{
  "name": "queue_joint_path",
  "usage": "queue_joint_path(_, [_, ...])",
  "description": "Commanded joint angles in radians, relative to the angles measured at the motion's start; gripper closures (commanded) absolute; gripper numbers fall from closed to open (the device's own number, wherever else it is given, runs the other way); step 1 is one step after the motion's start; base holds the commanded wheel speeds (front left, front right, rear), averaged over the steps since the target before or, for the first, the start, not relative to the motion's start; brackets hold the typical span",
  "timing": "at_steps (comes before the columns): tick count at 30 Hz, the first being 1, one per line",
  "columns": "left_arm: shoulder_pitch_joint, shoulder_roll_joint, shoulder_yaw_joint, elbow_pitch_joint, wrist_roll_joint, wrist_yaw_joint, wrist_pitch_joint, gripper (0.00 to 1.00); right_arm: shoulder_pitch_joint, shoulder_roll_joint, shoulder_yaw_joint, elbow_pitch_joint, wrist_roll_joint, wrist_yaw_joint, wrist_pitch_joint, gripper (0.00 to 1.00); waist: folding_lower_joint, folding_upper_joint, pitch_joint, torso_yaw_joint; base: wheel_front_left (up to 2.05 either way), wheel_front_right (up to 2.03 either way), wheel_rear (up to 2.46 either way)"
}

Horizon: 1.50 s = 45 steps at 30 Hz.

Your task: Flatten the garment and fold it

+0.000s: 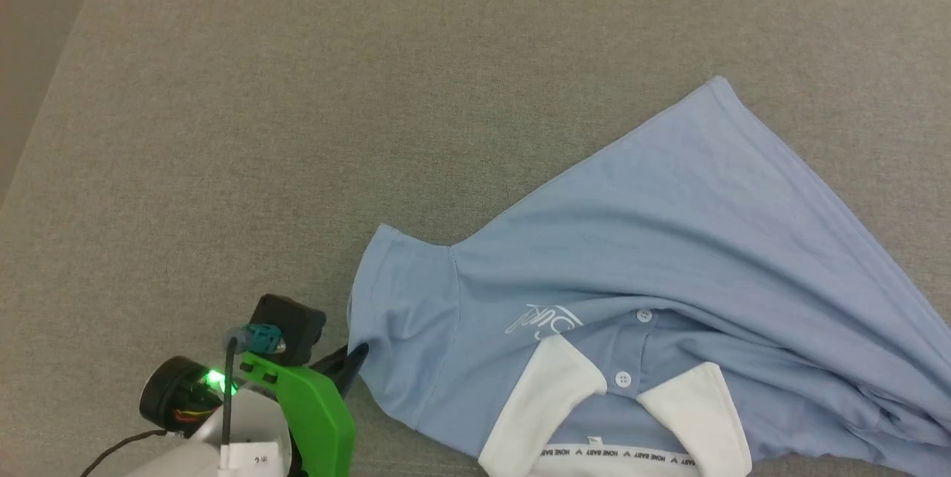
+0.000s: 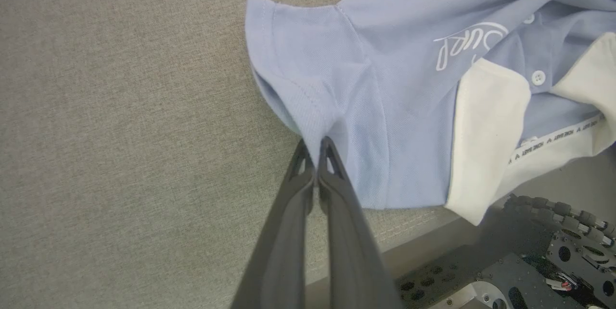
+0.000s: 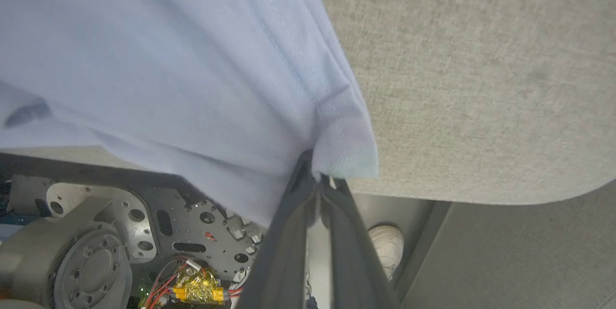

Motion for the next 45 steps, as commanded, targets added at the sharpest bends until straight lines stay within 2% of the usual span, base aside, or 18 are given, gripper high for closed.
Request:
queue_joint_path(1, [0.008, -0.007, -0.001, 0.003, -0.013, 0.003, -0.004, 1.00, 0.017, 0.017, -0.023, -0.021, -0.020, -0.002, 0.014, 1.00, 0.0001, 0.0000, -0.003, 0.003, 0.00, 0.00, 0.00])
queue_joint_path(2, [0.007, -0.007, -0.001, 0.003, -0.013, 0.003, -0.003, 1.00, 0.022, 0.027, -0.039, -0.037, -0.027, -0.002, 0.019, 1.00, 0.0001, 0.0000, -0.002, 0.005, 0.00, 0.00, 0.00])
queue_joint_path(3, [0.006, -0.008, -0.001, 0.003, -0.013, 0.003, -0.003, 1.00, 0.024, 0.036, -0.057, -0.058, -0.037, -0.002, 0.021, 0.61, 0.0001, 0.0000, 0.000, 0.008, 0.00, 0.00, 0.00])
queue_joint_path(4, [0.004, -0.008, -0.001, 0.003, -0.012, 0.002, -0.003, 1.00, 0.023, 0.041, -0.070, -0.076, -0.044, -0.002, 0.023, 0.35, 0.0001, 0.0000, 0.001, 0.011, 0.00, 0.00, 0.00])
queue_joint_path(5, [0.002, -0.008, -0.001, 0.003, -0.011, 0.002, -0.003, 1.00, 0.021, 0.045, -0.084, -0.100, -0.053, -0.002, 0.029, 0.00, 0.0001, 0.0000, 0.004, 0.015, 0.00, 0.00, 0.00])
queue_joint_path(14, [-0.027, -0.019, 0.002, -0.012, 0.011, 0.003, -0.008, 1.00, -0.114, 0.014, -0.152, -0.303, -0.021, -0.002, 0.119, 0.00, 0.0001, 0.0000, 0.049, 0.077, 0.00, 0.00, 0.00])
queue_joint_path(20, [-0.074, -0.034, 0.004, -0.052, 0.046, 0.001, -0.008, 1.00, -0.348, 0.017, -0.082, -0.371, -0.030, -0.002, 0.178, 0.00, 0.0001, 0.0000, 0.133, 0.144, 0.00, 0.00, 0.00])
queue_joint_path(26, [-0.121, -0.061, 0.003, -0.093, 0.087, 0.003, -0.013, 1.00, -0.619, 0.048, 0.043, -0.300, -0.078, -0.002, 0.245, 0.00, 0.0001, 0.0000, 0.235, 0.227, 0.00, 0.00, 0.00])
queue_joint_path(32, [-0.152, -0.093, -0.003, -0.109, 0.113, 0.000, -0.023, 1.00, -0.808, 0.041, 0.148, -0.182, -0.137, -0.002, 0.305, 0.00, 0.0001, 0.0000, 0.305, 0.297, 0.00, 0.00, 0.00])
queue_joint_path(38, [-0.161, -0.119, -0.013, -0.104, 0.125, -0.002, -0.034, 1.00, -0.868, 0.002, 0.239, -0.095, -0.175, -0.002, 0.333, 0.00, 0.0001, 0.0000, 0.335, 0.338, 0.00, 0.00, 0.00])
queue_joint_path(45, [-0.161, -0.133, -0.018, -0.093, 0.128, -0.001, -0.043, 1.00, -0.808, -0.044, 0.306, -0.042, -0.173, -0.002, 0.334, 0.00, 0.0001, 0.0000, 0.346, 0.352, 0.00, 0.00, 0.00])
